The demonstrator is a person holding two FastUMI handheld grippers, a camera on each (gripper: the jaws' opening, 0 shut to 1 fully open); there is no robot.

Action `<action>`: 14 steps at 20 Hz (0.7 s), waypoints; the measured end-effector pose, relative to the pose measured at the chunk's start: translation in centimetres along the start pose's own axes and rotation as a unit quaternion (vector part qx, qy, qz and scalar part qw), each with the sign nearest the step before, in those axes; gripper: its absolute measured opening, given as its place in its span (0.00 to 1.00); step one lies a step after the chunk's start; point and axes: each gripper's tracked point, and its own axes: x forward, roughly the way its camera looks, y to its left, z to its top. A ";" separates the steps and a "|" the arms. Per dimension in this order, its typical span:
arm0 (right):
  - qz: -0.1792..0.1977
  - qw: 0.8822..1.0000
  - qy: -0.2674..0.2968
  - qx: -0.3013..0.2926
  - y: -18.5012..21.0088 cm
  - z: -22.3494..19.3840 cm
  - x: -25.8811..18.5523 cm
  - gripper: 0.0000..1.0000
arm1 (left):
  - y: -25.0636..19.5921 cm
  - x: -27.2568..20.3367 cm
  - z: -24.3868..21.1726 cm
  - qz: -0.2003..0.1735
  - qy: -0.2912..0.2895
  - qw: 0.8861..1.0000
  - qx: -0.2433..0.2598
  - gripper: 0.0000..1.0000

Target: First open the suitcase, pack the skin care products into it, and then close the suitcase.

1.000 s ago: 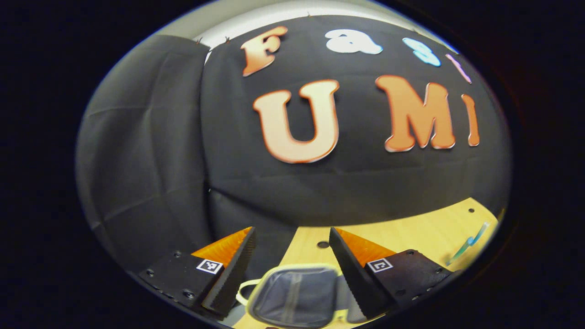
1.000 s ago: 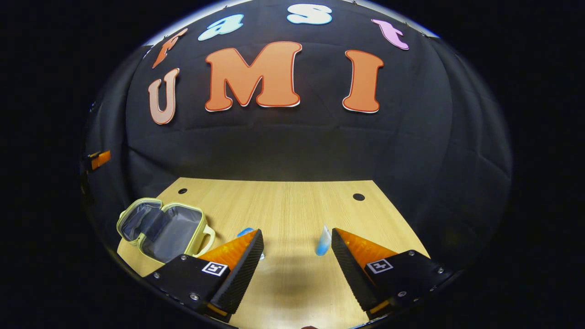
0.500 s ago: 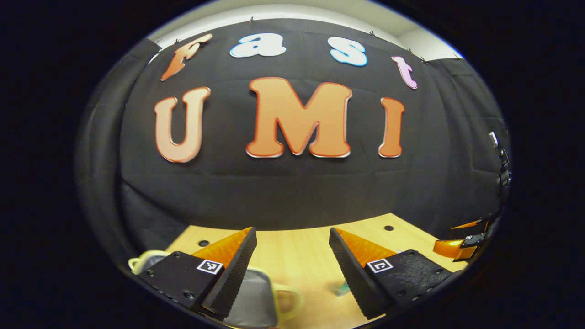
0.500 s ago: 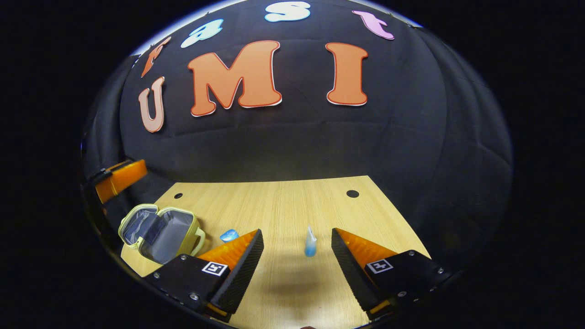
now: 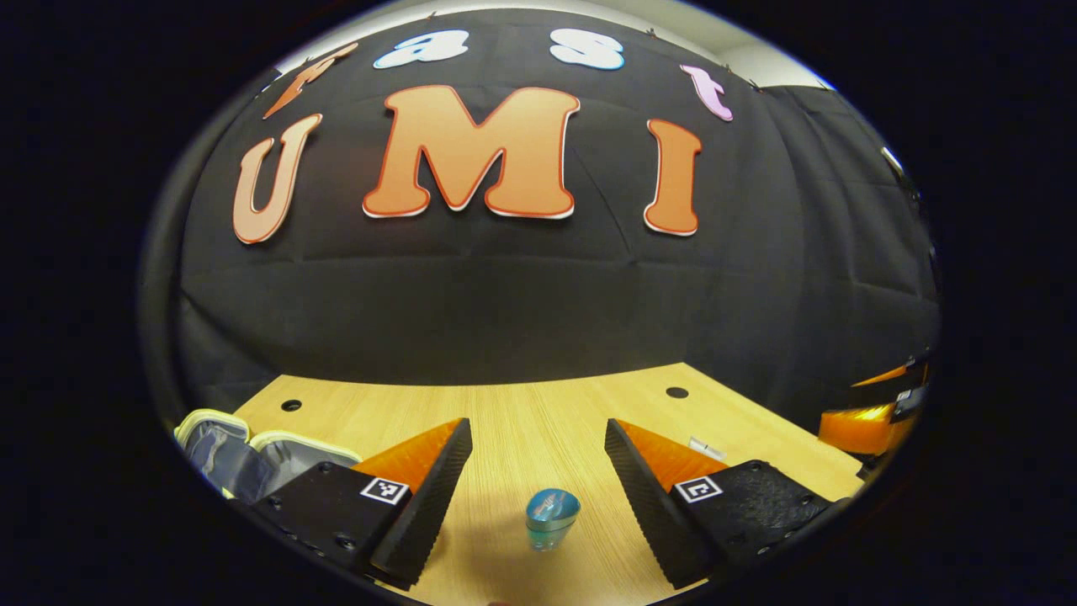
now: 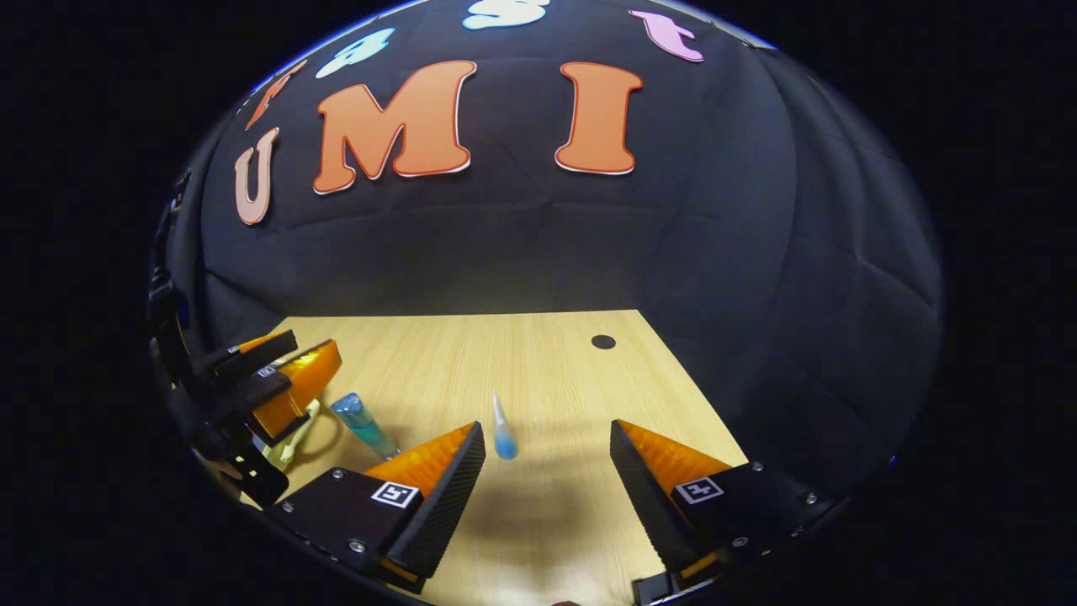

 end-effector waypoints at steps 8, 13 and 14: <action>-0.004 1.000 0.024 -0.007 -1.8 -2.3 1.3 0.95 | -0.3 3.3 -10.2 0.022 0.076 0.997 -0.010 0.99; 0.004 0.999 0.035 -0.011 -1.5 -3.5 0.9 0.95 | -0.4 3.1 -12.1 0.020 0.104 0.994 -0.025 0.61; 0.009 0.999 0.033 -0.007 -1.1 -3.5 0.8 0.95 | -0.6 4.1 -12.9 0.016 0.110 0.994 -0.018 0.51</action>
